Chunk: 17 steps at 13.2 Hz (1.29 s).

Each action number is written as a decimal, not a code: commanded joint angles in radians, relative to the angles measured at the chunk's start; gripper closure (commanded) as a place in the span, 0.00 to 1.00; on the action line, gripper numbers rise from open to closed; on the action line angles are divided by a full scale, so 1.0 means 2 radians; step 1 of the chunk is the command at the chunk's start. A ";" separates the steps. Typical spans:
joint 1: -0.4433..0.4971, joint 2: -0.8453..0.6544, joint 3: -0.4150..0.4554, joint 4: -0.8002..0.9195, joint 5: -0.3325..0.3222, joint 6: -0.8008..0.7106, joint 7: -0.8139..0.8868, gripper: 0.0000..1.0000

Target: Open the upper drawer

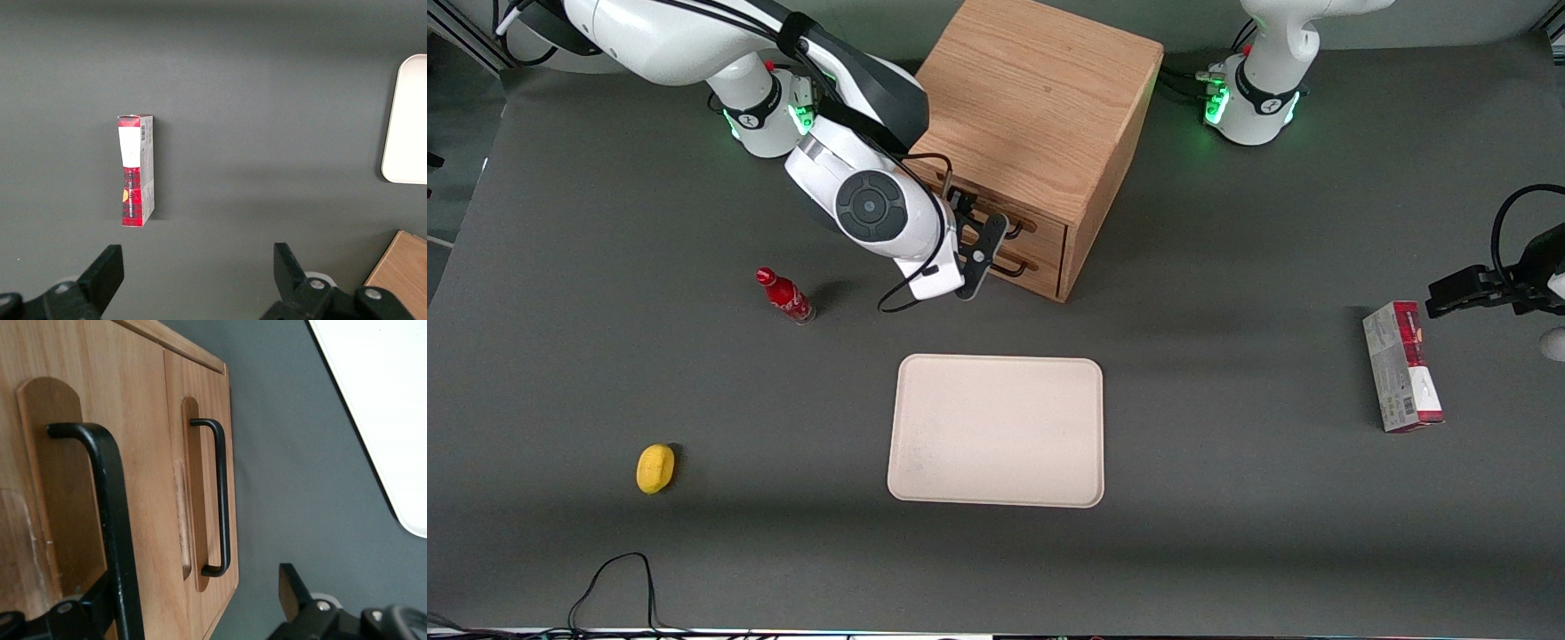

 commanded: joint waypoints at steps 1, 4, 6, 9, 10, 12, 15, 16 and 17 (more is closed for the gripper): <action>-0.005 0.024 -0.002 0.035 -0.035 0.005 -0.016 0.00; -0.009 0.043 -0.015 0.067 -0.050 0.002 -0.034 0.00; -0.009 0.048 -0.039 0.086 -0.050 0.000 -0.064 0.00; -0.011 0.052 -0.075 0.117 -0.048 -0.001 -0.103 0.00; -0.016 0.057 -0.081 0.129 -0.047 -0.001 -0.113 0.00; -0.016 0.067 -0.082 0.152 -0.050 -0.001 -0.116 0.00; -0.016 0.078 -0.103 0.181 -0.050 0.000 -0.118 0.00; -0.016 0.086 -0.103 0.193 -0.050 0.000 -0.118 0.00; -0.016 0.089 -0.104 0.199 -0.050 0.002 -0.118 0.00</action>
